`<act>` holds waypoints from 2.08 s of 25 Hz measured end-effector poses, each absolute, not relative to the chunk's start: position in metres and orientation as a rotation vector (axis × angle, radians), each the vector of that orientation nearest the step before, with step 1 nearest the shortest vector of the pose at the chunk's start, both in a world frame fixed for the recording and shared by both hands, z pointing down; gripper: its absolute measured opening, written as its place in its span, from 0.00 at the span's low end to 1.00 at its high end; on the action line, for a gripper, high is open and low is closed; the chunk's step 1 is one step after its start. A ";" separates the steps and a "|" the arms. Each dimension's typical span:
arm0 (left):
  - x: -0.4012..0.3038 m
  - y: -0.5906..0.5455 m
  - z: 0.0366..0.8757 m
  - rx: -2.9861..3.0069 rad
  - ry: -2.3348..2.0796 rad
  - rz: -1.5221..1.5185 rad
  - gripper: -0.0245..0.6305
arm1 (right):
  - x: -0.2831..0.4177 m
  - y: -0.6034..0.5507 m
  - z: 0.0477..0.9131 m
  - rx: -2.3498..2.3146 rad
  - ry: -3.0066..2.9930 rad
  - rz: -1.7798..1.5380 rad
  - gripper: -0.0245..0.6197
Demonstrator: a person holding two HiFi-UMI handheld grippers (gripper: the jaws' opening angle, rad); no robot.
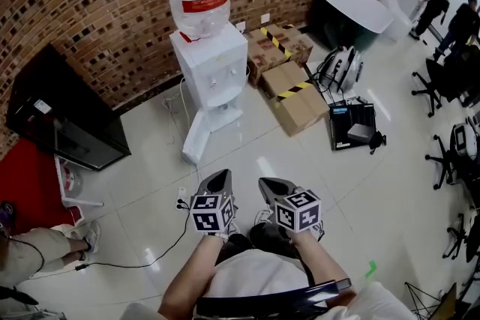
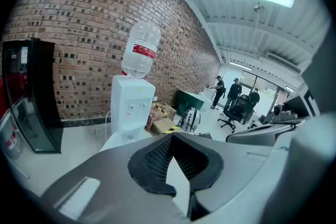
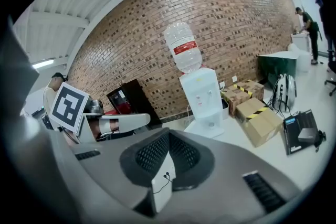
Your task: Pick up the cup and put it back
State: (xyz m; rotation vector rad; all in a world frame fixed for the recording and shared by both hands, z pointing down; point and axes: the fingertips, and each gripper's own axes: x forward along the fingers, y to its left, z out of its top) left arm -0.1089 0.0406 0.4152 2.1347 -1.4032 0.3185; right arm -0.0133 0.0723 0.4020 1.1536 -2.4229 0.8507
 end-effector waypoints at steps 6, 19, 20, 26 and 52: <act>-0.084 0.019 0.431 2.094 -1.435 0.366 0.04 | 0.023 0.043 0.420 1.114 -2.423 0.891 0.05; -0.073 -0.074 0.507 2.012 -1.521 0.406 0.04 | 0.057 -0.069 0.495 1.084 -2.431 0.934 0.05; -0.073 -0.087 0.517 2.008 -1.524 0.409 0.04 | 0.058 -0.084 0.504 1.093 -2.431 0.944 0.05; -0.071 -0.171 0.607 2.022 -1.503 0.484 0.04 | 0.056 -0.168 0.579 1.120 -2.446 0.970 0.05; -0.152 -0.480 1.120 1.933 -1.705 0.608 0.73 | -0.026 -0.362 0.914 1.041 -2.656 0.984 0.05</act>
